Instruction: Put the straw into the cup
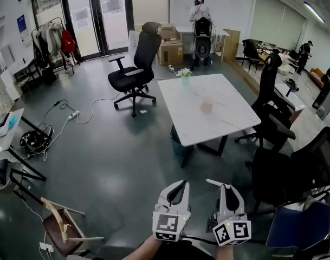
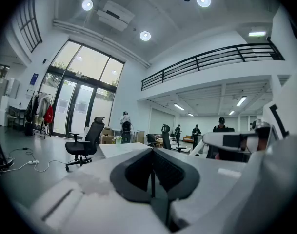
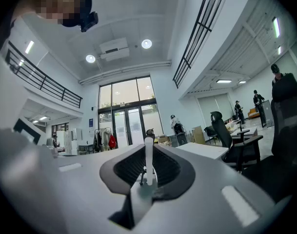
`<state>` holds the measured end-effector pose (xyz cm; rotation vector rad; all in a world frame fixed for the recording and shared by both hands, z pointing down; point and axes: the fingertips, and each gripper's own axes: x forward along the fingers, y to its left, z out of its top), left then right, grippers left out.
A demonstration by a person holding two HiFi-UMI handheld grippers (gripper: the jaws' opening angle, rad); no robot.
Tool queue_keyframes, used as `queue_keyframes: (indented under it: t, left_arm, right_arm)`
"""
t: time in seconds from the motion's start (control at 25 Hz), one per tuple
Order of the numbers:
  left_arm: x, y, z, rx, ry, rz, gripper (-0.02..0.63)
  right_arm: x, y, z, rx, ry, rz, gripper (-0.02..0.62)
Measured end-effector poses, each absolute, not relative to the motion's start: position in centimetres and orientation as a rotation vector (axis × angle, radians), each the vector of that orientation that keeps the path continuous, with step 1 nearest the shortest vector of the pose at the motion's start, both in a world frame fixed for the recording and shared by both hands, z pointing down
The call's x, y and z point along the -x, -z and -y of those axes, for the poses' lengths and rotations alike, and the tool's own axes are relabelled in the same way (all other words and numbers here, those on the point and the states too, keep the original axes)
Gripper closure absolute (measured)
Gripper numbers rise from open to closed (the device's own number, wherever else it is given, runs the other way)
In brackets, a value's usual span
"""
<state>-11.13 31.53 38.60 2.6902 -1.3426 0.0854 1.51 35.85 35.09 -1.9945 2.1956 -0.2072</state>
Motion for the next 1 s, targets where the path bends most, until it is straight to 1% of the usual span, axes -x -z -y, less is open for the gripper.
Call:
queue_keyframes:
  t: [0.64,1.0]
  left_arm:
    - [12.7,-39.3,-28.9,-2.693,-0.090,1.319,0.604]
    - [15.2,-40.8,-26.2,-2.678,-0.103,1.306,0.604]
  right_arm:
    - [-0.5,-35.6,-33.5,2.013,0.237,-2.146,0.549]
    - [2.1,-36.9,-31.2,2.032,0.244,-2.143,0.549]
